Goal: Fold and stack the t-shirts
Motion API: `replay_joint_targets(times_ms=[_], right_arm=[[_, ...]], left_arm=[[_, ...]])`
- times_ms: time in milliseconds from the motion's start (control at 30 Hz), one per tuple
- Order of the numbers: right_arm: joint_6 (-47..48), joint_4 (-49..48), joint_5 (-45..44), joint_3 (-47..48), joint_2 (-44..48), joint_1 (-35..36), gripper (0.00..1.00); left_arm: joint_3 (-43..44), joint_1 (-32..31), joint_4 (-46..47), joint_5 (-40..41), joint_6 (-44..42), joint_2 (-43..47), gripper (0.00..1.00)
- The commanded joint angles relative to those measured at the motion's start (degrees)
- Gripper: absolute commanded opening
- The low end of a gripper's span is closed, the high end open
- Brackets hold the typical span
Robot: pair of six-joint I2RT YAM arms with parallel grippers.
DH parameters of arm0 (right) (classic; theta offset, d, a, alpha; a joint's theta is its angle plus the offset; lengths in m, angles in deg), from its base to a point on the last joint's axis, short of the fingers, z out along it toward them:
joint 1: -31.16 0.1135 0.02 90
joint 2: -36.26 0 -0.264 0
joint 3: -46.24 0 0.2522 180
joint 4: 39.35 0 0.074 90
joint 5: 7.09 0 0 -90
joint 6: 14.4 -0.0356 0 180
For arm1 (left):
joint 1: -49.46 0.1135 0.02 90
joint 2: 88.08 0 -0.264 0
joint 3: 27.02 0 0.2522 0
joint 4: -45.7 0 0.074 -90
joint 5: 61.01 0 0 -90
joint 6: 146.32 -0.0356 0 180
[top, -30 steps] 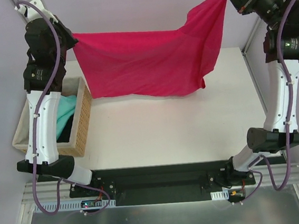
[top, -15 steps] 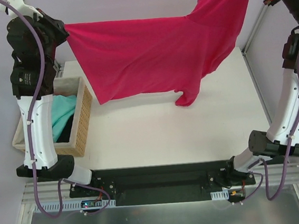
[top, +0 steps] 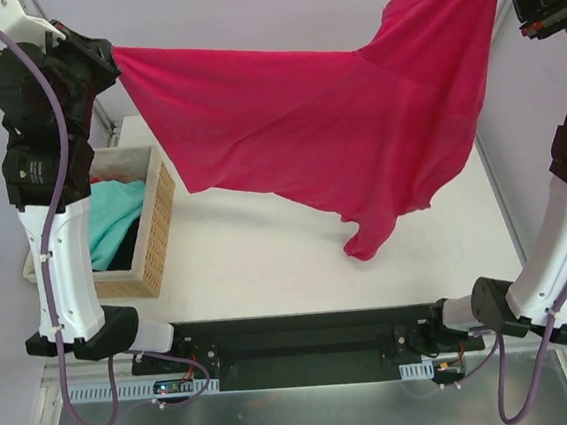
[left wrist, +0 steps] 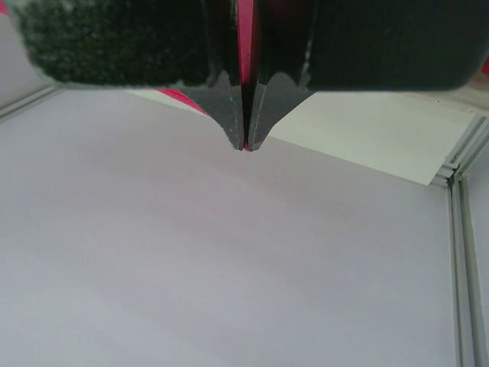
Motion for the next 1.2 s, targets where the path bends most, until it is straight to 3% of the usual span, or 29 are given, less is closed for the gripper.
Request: replay_joint_targets(times_ms=[0,367,767,1167], right_arm=[[0.5,-1.3,-0.5,-3.9,0.9,-0.3,0.00],[2.6,3.0,-0.2,-2.4,0.9,-0.3,0.01],[-0.8,2.5,1.6,-1.3,-5.4,-0.3,0.00],[-1.3,-3.3,2.8,3.6,-13.8,-0.3,0.01]], left_arm=[[-1.8,0.6,1.6,1.1,-2.2,3.4,0.00],[-2.5,0.6,1.0,-2.1,-2.1,2.9,0.00],[-1.1,0.6,1.0,-4.1,-0.9,-1.6,0.00],[9.5,1.5,1.7,-5.0,-0.5,-13.8,0.00]])
